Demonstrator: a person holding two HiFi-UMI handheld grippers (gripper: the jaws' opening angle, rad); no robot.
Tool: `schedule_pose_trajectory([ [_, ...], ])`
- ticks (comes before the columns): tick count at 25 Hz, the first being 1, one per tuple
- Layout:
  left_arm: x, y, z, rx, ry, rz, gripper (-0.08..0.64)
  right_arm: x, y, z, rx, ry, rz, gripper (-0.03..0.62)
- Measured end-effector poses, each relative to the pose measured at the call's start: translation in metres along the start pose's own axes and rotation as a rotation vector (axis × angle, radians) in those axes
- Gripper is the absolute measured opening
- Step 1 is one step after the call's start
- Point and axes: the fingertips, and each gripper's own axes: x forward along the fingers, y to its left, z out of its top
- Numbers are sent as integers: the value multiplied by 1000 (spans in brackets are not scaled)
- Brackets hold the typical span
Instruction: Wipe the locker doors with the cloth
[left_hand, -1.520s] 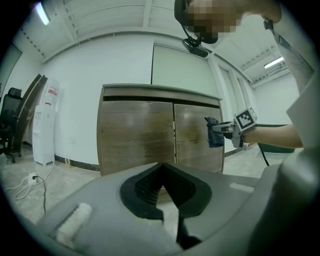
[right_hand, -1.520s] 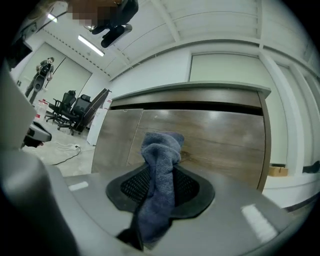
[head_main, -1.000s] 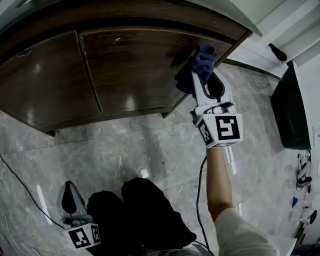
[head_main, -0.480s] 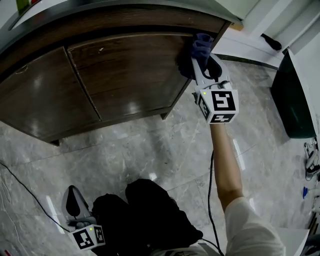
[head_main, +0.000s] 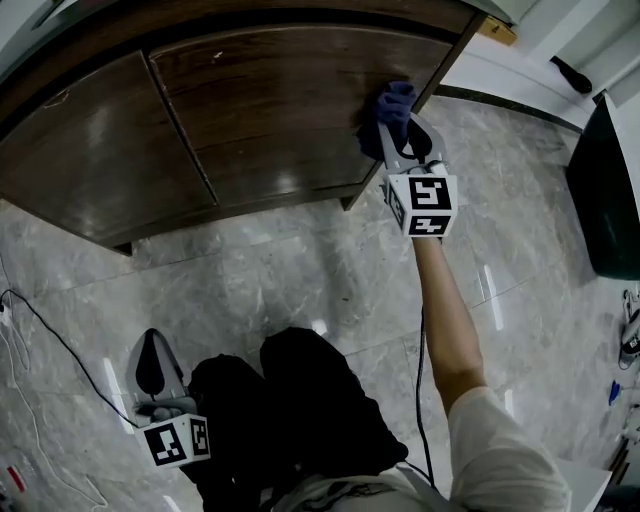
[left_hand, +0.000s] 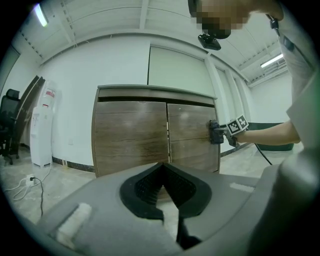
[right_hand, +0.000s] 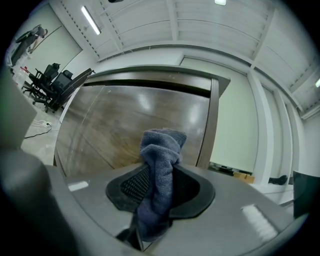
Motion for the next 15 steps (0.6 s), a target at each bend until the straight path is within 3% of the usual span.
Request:
schedule_pose_trajectory([
  [15, 8, -5, -2, -12, 15, -26, 0, 1, 62, -116, 96, 194, 59, 117],
])
